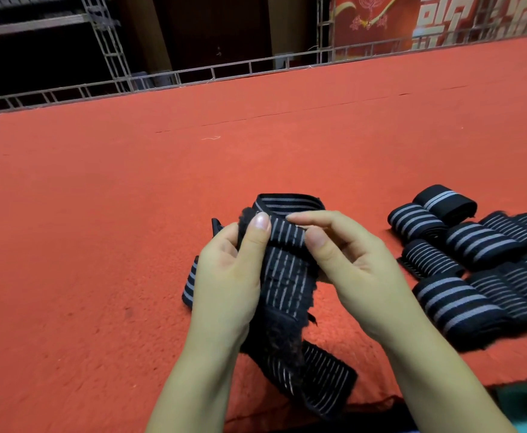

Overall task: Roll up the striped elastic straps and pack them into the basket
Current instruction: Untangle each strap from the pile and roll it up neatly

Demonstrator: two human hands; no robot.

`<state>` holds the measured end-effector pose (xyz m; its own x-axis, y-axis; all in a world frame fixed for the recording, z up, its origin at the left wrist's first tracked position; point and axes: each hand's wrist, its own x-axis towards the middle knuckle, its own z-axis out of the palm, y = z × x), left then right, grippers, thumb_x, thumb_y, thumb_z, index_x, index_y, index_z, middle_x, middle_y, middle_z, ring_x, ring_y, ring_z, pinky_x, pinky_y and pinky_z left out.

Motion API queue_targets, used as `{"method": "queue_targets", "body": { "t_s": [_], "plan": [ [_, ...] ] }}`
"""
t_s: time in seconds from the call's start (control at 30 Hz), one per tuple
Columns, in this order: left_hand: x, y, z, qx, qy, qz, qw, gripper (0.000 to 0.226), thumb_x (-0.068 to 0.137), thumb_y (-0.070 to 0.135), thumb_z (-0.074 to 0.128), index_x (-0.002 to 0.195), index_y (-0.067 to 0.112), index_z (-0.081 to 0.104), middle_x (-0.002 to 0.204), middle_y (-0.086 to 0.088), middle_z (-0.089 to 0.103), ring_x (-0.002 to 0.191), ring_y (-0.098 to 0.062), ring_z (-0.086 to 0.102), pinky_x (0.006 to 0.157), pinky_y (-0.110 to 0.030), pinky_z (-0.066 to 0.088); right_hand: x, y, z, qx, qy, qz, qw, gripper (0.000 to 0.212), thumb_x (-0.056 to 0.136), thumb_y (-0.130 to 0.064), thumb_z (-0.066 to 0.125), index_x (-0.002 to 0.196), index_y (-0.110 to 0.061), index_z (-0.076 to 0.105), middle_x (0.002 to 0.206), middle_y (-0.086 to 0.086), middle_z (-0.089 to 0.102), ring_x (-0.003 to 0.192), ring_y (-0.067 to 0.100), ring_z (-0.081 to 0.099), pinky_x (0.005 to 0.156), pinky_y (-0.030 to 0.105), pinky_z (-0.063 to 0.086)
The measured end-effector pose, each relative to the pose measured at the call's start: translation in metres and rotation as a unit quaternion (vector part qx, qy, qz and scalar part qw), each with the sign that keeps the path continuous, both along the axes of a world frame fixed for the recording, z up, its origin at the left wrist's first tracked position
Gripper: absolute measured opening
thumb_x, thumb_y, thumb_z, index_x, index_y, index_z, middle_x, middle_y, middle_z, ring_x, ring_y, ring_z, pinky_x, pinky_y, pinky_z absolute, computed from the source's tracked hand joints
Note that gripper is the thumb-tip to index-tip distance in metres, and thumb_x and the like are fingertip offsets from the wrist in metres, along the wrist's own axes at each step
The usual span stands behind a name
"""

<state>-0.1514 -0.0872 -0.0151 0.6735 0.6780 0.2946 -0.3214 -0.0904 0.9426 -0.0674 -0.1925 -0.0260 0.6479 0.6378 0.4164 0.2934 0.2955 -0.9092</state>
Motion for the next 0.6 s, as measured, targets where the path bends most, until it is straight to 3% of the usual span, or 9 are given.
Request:
{"method": "queue_targets", "body": {
  "t_s": [0.1, 0.2, 0.37, 0.47, 0.6],
  "plan": [
    [-0.0007, -0.0006, -0.0011, 0.019, 0.009, -0.014, 1.0, 0.022, 0.088, 0.033, 0.06, 0.085, 0.012, 0.066, 0.076, -0.005, 0.072, 0.07, -0.021, 0.068, 0.063, -0.036, 0.056, -0.001, 0.0016, 0.001, -0.026, 0.079, 0.029, 0.996, 0.028, 0.083, -0.044, 0.06, 0.101, -0.025, 0.07, 0.09, 0.006, 0.071, 0.079, 0.018, 0.068, 0.063, 0.033, 0.057],
    [-0.0025, 0.0006, -0.0043, 0.026, 0.024, -0.031, 0.999, 0.018, 0.09, 0.033, 0.058, 0.089, 0.017, 0.067, 0.089, -0.012, 0.074, 0.084, -0.035, 0.071, 0.075, -0.053, 0.058, 0.0002, 0.0, 0.0043, 0.001, 0.132, 0.062, 0.989, 0.017, 0.084, -0.027, 0.068, 0.092, -0.011, 0.069, 0.079, 0.004, 0.067, 0.069, 0.014, 0.064, 0.053, 0.025, 0.052],
    [-0.0033, 0.0004, -0.0017, 0.033, 0.018, -0.064, 0.997, 0.019, 0.091, 0.031, 0.063, 0.099, 0.014, 0.067, 0.094, -0.01, 0.075, 0.086, -0.025, 0.072, 0.071, -0.032, 0.057, -0.0018, 0.0001, 0.0062, 0.064, 0.113, 0.023, 0.991, 0.008, 0.078, -0.017, 0.067, 0.085, -0.012, 0.068, 0.075, 0.0, 0.066, 0.069, 0.011, 0.062, 0.058, 0.022, 0.051],
    [-0.0025, 0.0026, -0.0007, 0.025, 0.024, -0.075, 0.997, 0.033, 0.083, 0.044, 0.066, 0.101, 0.016, 0.065, 0.092, -0.012, 0.075, 0.082, -0.024, 0.072, 0.061, -0.026, 0.056, -0.0011, 0.0003, 0.0071, 0.083, 0.1, -0.007, 0.991, 0.001, 0.084, -0.018, 0.069, 0.083, -0.017, 0.07, 0.073, 0.002, 0.065, 0.066, 0.014, 0.06, 0.054, 0.025, 0.05],
    [-0.0001, 0.004, -0.0068, 0.044, 0.044, -0.066, 0.996, 0.038, 0.075, 0.057, 0.069, 0.097, 0.026, 0.067, 0.097, -0.007, 0.075, 0.093, -0.023, 0.072, 0.081, -0.042, 0.057, 0.0, 0.0016, 0.0062, 0.095, 0.088, -0.041, 0.991, 0.007, 0.081, -0.021, 0.064, 0.081, -0.023, 0.071, 0.074, 0.005, 0.064, 0.067, 0.017, 0.06, 0.056, 0.03, 0.051]
  ]
}}
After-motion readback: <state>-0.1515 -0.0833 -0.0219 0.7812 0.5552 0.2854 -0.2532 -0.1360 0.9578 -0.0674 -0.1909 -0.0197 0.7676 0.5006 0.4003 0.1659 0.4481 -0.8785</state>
